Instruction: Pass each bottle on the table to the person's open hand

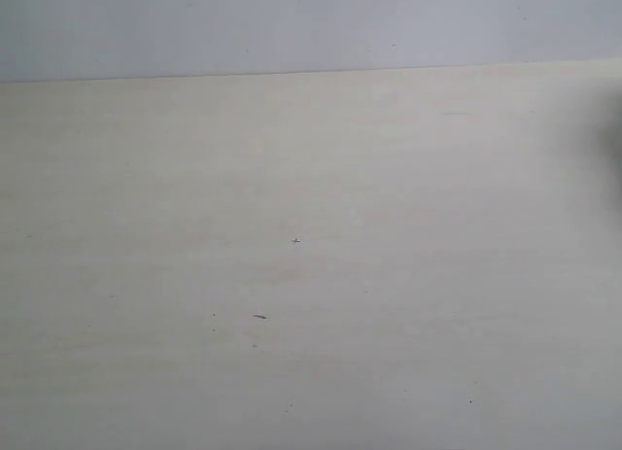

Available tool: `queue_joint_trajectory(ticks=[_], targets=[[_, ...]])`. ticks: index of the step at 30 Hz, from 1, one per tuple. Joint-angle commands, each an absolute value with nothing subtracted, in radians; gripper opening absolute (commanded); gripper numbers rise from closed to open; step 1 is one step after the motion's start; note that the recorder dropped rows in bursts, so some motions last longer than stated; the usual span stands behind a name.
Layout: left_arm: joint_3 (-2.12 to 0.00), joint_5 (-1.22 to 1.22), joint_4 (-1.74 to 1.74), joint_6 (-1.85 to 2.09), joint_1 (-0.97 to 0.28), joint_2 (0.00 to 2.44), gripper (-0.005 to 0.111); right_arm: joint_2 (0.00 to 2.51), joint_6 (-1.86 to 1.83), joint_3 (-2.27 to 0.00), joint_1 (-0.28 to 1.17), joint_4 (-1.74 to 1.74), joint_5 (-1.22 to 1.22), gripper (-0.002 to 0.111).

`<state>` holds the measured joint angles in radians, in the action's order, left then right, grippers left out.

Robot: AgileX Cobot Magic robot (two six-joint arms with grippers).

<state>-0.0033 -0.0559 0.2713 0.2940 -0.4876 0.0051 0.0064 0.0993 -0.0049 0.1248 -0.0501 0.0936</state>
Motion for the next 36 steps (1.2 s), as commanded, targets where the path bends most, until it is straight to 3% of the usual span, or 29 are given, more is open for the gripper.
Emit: queue_joint_trajectory(ticks=[1, 8, 21, 29, 36], targets=[[0.000, 0.013, 0.239, 0.416, -0.307, 0.000, 0.000, 0.000, 0.099, 0.000, 0.120, -0.053, 0.087, 0.000], [0.000, 0.088, 0.239, 0.423, -0.140, 0.000, 0.000, 0.000, 0.099, 0.000, 0.120, -0.053, 0.087, 0.000], [0.000, 0.081, 0.246, 0.407, -0.129, 0.000, 0.000, 0.000, 0.099, 0.000, 0.120, -0.053, 0.087, 0.000], [0.000, 0.091, -0.054, -0.013, -0.129, 0.000, 0.000, 0.000, 0.099, 0.000, 0.120, -0.053, 0.087, 0.000], [0.000, 0.152, -0.071, -0.034, -0.129, 0.000, 0.000, 0.000, 0.099, 0.000, 0.120, -0.053, 0.087, 0.000]])
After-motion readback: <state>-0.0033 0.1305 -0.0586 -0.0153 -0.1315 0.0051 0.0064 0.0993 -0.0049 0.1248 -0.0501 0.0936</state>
